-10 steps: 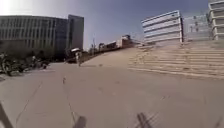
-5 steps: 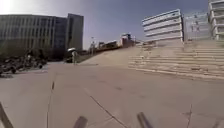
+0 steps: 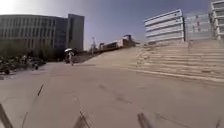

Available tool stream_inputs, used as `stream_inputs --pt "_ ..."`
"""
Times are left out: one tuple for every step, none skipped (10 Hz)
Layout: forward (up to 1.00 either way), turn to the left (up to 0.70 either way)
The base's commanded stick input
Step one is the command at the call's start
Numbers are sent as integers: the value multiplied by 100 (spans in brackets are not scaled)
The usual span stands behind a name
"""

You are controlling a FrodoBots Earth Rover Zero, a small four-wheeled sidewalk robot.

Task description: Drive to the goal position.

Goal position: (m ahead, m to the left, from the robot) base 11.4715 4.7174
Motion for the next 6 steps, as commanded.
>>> stream_inputs --pt "100 40" --pt "100 40" --pt "100 40" --pt "100 40" --pt "100 40" --pt "100 40"
